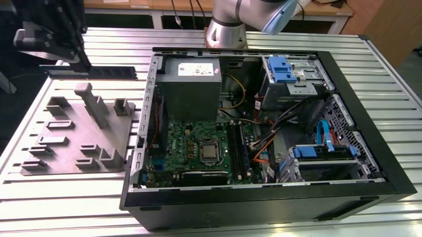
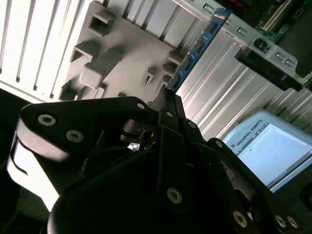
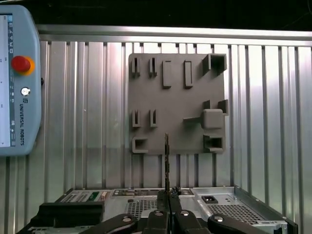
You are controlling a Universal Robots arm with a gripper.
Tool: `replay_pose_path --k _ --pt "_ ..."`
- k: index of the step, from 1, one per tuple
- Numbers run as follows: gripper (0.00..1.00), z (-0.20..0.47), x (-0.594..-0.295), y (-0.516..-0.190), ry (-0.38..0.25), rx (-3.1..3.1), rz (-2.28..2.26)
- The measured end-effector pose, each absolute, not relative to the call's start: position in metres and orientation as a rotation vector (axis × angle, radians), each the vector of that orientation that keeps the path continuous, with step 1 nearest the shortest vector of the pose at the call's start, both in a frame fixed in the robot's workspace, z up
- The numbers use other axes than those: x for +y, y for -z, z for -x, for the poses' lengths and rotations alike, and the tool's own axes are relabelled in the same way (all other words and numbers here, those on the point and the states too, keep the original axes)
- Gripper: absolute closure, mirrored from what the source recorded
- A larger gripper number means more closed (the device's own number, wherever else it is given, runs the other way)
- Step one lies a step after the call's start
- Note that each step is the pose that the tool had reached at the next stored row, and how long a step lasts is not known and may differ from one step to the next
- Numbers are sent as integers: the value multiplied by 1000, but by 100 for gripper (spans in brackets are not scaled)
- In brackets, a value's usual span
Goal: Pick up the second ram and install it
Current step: 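Pick up the second ram and move it above second insertion slot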
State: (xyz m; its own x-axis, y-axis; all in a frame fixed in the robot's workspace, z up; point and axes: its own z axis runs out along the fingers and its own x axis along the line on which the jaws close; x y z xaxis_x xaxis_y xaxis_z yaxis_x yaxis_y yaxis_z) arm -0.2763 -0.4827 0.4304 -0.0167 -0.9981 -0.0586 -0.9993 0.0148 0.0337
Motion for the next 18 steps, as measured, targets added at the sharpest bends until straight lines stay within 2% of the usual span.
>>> replay_pose_path --k 18 --pt "88 197 -483 -430 -114 2230 2195"
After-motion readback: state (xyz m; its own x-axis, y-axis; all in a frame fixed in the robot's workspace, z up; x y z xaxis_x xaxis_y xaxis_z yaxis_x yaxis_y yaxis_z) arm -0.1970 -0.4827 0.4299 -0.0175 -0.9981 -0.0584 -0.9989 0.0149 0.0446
